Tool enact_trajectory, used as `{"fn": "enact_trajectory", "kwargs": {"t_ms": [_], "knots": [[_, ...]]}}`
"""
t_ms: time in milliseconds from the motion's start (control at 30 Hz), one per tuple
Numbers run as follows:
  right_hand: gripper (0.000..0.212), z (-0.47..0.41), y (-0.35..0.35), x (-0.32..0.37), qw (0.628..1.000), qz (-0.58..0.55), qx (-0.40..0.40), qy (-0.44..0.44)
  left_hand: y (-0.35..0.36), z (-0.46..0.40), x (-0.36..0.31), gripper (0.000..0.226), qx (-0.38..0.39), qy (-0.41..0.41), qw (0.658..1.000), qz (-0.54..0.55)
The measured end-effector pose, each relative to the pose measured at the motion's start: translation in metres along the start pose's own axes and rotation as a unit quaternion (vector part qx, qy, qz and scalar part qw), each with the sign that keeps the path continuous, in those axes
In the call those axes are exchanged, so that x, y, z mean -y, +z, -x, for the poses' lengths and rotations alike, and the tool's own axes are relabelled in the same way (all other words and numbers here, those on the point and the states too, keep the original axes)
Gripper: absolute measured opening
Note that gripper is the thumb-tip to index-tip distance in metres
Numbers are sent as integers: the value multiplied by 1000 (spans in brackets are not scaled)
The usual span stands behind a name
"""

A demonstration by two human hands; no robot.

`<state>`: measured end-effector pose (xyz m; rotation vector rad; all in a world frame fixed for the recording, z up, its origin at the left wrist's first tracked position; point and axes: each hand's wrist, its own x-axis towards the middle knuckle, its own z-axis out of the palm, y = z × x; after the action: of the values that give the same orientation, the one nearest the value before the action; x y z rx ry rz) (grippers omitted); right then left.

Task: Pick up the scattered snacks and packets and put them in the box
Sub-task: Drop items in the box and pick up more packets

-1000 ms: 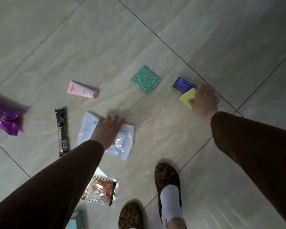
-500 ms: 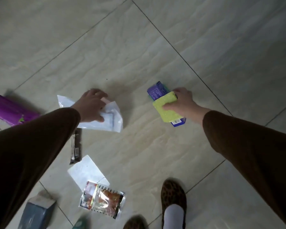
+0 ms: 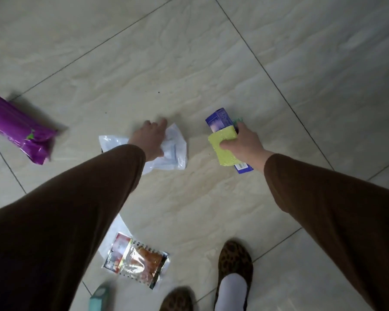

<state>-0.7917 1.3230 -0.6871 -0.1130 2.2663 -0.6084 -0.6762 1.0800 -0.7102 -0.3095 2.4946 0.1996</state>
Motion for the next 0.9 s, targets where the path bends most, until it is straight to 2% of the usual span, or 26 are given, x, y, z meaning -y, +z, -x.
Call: {"fn": "enact_trajectory", "kwargs": {"t_ms": [67,167,300,467,533,633,767,900], "knots": [[46,22,-4,-1,1000,-12,-1,0,4,15,-8,58,35,-41,999,0],[41,66,-13,0,1000,-19,8,-9,1,56,-18,44,9,-43,998,36],[38,147,-33,23,999,-20,14,-32,-37,137,-18,50,-8,-13,999,50],[38,252,-49,71,996,31,28,-84,-98,265,-3,36,-36,-15,999,30],[38,289,-48,93,993,49,31,-99,-112,316,6,37,-45,-28,998,20],[44,338,-35,122,984,95,48,-142,-119,394,21,43,-40,-52,997,28],[43,400,-1,160,962,169,69,-202,-106,488,47,37,-45,-103,993,41],[44,460,42,196,944,205,80,-245,-80,572,76,48,-59,-150,984,77]]}}
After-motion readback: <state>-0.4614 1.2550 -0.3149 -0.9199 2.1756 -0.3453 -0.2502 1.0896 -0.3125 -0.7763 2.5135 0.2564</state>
